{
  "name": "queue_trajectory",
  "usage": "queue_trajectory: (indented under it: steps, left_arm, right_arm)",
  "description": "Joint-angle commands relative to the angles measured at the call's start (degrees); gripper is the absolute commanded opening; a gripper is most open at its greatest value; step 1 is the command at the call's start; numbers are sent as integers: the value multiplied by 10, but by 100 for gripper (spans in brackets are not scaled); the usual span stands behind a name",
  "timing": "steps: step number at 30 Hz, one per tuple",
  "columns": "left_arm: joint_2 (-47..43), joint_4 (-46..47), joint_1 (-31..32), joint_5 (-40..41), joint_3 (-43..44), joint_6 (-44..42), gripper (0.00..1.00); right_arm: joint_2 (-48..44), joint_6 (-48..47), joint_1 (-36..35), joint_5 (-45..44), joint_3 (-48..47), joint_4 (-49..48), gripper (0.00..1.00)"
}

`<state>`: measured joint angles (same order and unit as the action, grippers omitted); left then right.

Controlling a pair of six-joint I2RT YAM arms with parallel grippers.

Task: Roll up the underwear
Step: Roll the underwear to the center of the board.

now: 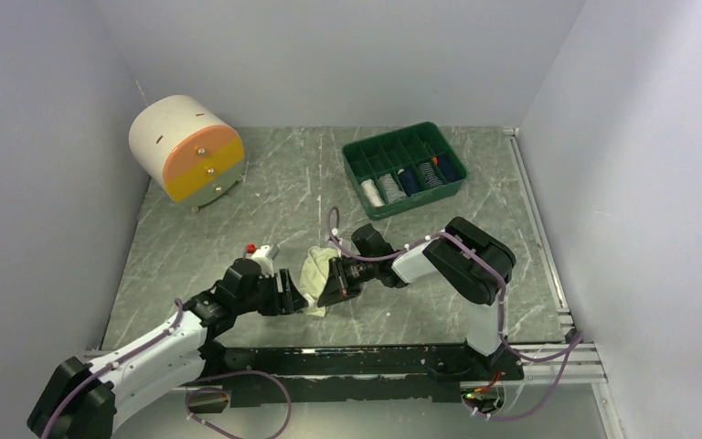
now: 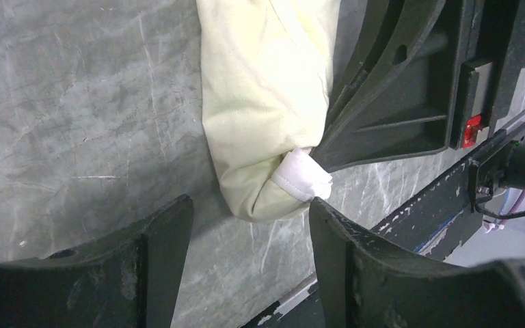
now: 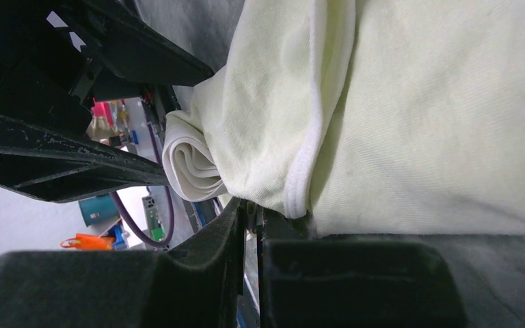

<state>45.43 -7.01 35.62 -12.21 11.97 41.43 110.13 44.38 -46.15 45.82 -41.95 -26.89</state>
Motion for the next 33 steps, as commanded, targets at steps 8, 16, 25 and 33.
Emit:
queue_trajectory:
  steps: [8,16,25,33]
  left_arm:
    - [28,26,0,-26,9,-21,69]
    - [22,-26,0,47,19,-6,59]
    - [45,-14,1,70,10,20,45]
    - [81,-3,1,59,1,22,36]
  right_arm:
    - [0,-17,5,-43,5,31,9]
    - [-5,-7,5,-40,7,23,9]
    - [-39,8,5,-34,18,3,13]
    - [-86,14,4,-52,36,-13,26]
